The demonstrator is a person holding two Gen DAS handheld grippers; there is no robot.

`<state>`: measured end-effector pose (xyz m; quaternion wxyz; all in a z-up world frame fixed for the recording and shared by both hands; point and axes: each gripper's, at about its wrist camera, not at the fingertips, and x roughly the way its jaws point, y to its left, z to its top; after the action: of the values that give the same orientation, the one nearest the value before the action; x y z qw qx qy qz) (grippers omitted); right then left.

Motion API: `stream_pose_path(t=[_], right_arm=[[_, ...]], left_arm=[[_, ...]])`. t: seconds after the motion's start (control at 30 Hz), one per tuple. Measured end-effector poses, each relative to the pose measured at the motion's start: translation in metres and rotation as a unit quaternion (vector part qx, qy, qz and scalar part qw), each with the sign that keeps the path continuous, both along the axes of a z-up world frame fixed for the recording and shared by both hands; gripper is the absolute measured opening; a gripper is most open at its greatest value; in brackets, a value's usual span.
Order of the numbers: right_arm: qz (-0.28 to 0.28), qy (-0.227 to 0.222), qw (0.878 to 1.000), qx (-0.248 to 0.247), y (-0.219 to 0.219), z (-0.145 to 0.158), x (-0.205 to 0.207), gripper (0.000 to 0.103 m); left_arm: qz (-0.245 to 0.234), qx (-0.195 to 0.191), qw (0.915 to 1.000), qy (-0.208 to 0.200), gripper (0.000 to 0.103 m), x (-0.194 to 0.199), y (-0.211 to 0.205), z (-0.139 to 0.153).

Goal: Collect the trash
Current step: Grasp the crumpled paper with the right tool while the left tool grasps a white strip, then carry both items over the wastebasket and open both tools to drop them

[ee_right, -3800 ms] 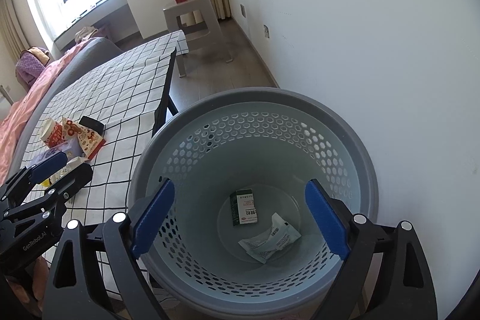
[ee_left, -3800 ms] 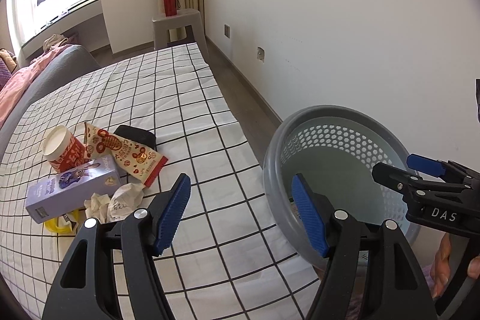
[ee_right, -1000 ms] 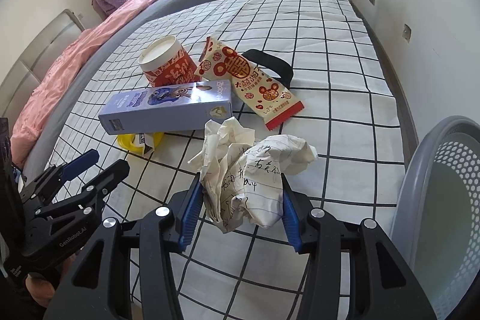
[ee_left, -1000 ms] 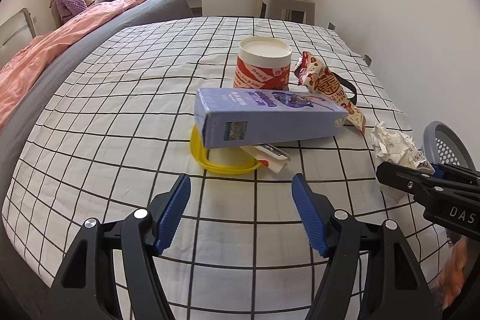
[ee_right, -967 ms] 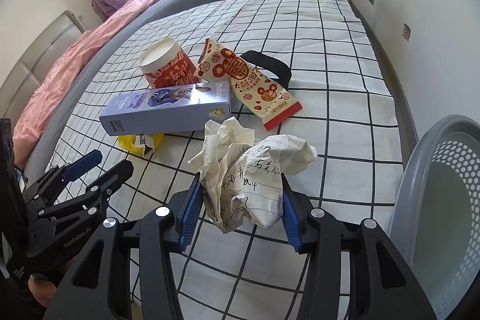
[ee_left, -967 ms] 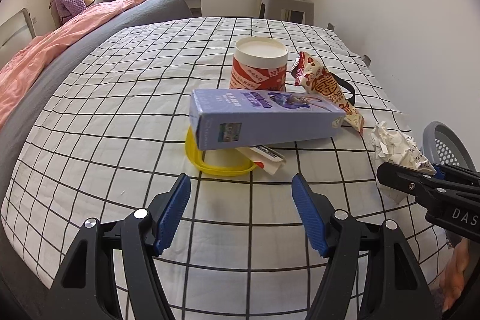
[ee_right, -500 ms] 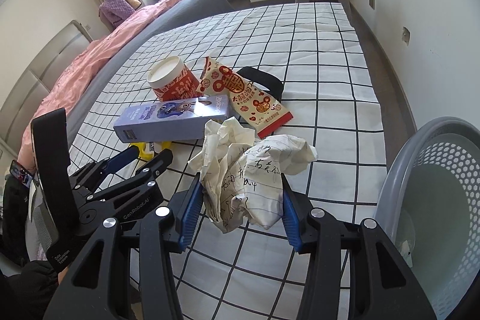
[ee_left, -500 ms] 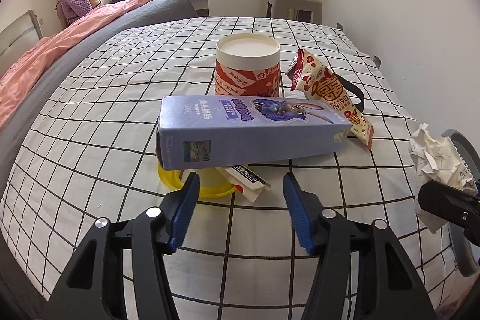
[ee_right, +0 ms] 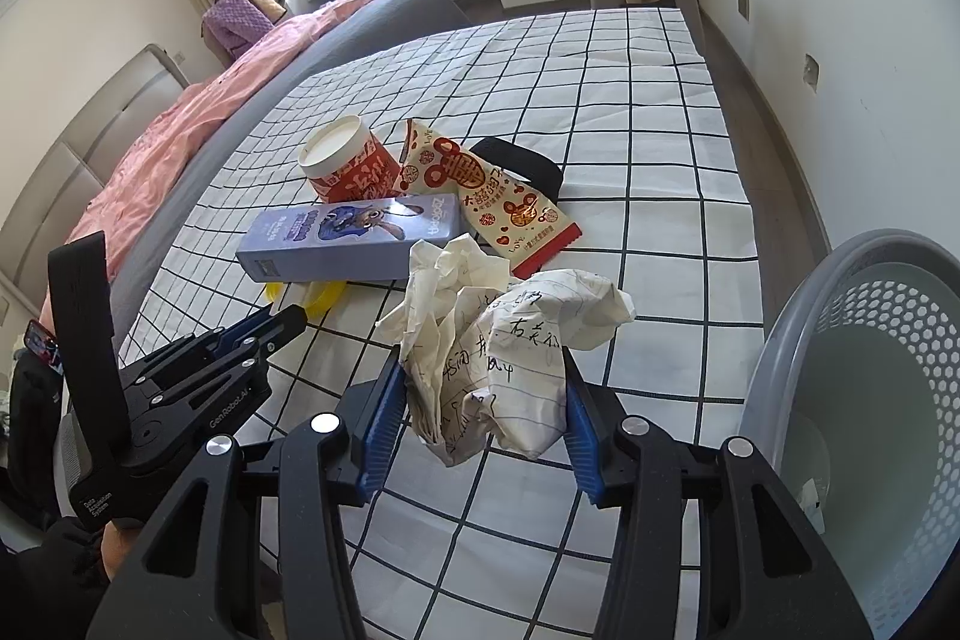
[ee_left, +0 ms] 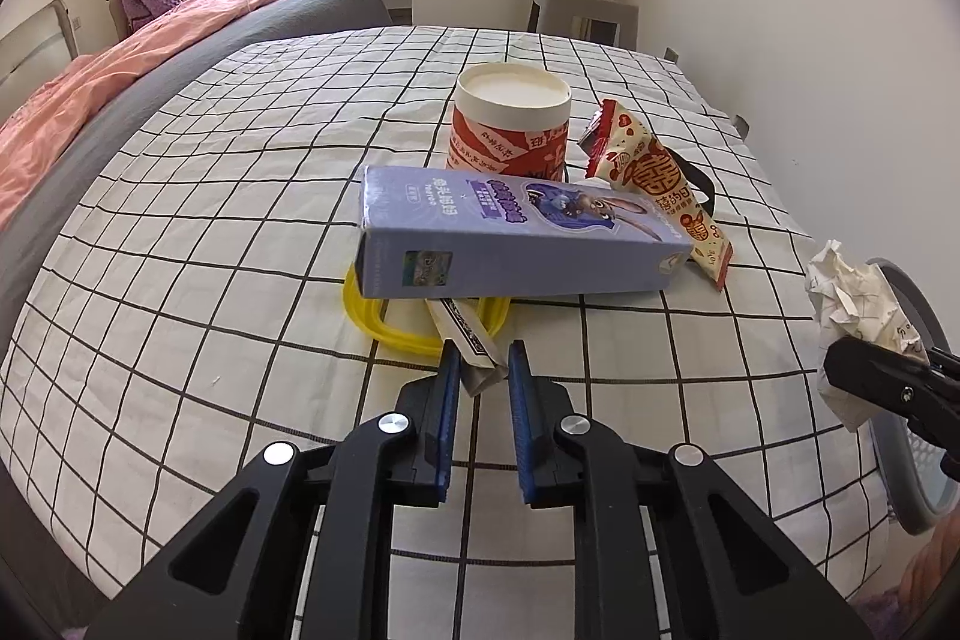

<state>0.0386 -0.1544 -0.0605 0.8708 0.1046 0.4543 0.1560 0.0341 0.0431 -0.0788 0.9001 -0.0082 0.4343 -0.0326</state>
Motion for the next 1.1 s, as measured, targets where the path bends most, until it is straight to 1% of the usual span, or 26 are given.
stream_pose_path(t=[0.23,0.37,0.63,0.87,1.1], right_arm=[[0.003,-0.002,1.0,0.0,-0.001,0.0,-0.005,0.047],[0.005,-0.007,1.0,-0.003,-0.002,0.001,-0.009,0.047],[0.0,-0.007,1.0,-0.001,-0.009,0.001,-0.018,0.047],[-0.009,-0.019,1.0,0.001,-0.019,0.006,-0.031,0.047],[-0.033,-0.04,0.999,0.002,-0.04,0.016,-0.054,0.047]], left_arm=[[0.0,-0.015,0.9999,0.001,0.013,-0.026,0.009,0.003],[0.001,-0.022,0.9997,-0.003,0.013,-0.042,0.015,0.007],[-0.005,-0.036,0.9993,0.002,0.012,-0.077,0.019,0.011],[-0.021,-0.023,0.9995,-0.003,0.012,-0.105,0.012,0.015],[-0.056,-0.017,0.9981,-0.019,0.012,-0.113,-0.011,0.028]])
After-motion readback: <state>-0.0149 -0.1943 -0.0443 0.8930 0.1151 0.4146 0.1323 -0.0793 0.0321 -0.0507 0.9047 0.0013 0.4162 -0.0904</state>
